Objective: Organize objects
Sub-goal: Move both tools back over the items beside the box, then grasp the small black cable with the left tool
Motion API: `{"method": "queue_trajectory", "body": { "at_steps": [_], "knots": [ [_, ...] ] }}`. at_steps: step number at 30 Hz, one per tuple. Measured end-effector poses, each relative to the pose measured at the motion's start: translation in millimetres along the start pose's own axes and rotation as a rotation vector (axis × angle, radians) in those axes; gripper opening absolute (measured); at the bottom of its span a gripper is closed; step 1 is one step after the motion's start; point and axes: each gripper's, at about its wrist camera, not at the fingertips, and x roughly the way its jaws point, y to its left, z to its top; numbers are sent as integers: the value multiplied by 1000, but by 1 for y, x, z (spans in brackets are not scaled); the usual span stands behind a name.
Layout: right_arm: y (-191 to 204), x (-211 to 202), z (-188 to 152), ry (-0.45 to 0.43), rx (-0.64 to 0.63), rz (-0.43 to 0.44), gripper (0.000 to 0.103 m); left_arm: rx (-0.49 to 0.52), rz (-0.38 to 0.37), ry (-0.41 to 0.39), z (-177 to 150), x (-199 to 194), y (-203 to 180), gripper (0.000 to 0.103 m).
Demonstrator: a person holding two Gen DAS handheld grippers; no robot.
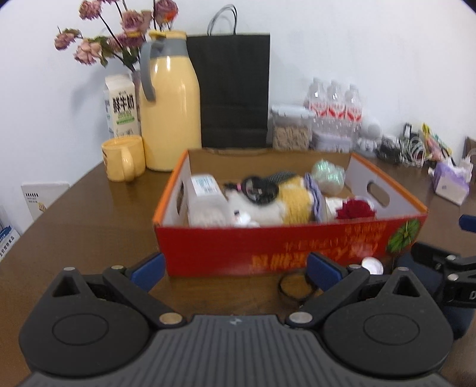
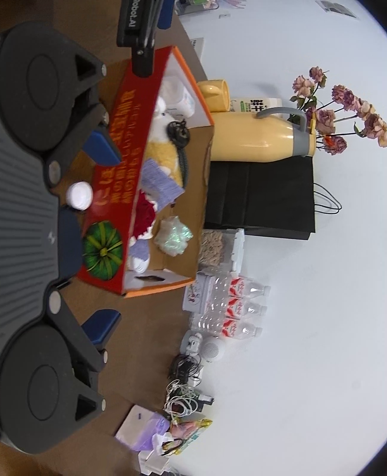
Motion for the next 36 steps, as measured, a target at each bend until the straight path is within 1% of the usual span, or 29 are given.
{"method": "queue_trajectory", "body": {
  "at_steps": [5, 10, 12, 14, 15, 16, 17, 20, 22, 26, 27, 28, 29, 32, 36],
  "knots": [
    [-8, -1, -9, 18, -1, 3, 103, 36, -22, 44, -11, 10, -15, 103],
    [-18, 1, -17, 29, 20, 1, 103, 95, -43, 47, -19, 17, -35, 102],
    [-21, 3, -18, 31, 28, 3, 103, 114, -57, 48, -20, 20, -41, 94],
    [-23, 4, -20, 29, 33, 6, 103, 131, -68, 53, -22, 24, -47, 80],
    [-24, 5, -20, 26, 35, 10, 103, 139, -74, 54, -23, 26, -49, 77],
    [-24, 5, -20, 25, 38, 14, 103, 148, -81, 58, -23, 28, -51, 70],
    [-25, 6, -21, 24, 41, 18, 103, 154, -89, 63, -23, 30, -53, 60],
    [-25, 9, -22, 25, 45, 26, 103, 170, -124, 82, -23, 36, -59, 43],
    [-25, 11, -24, 25, 48, 27, 103, 183, -121, 80, -24, 38, -63, 42],
    [-26, 13, -26, 23, 57, 29, 103, 172, -145, 93, -23, 43, -64, 24],
    [-26, 14, -26, 22, 59, 31, 103, 175, -146, 100, -23, 45, -65, 22],
    [-26, 14, -27, 22, 61, 32, 103, 179, -150, 100, -23, 46, -65, 18],
    [-26, 14, -27, 22, 61, 32, 103, 182, -160, 101, -23, 46, -66, 10],
    [-27, 16, -29, 22, 65, 33, 103, 196, -171, 96, -25, 44, -67, 7],
    [-27, 17, -30, 23, 69, 31, 103, 187, -179, 84, -26, 41, -66, 6]
  ]
}}
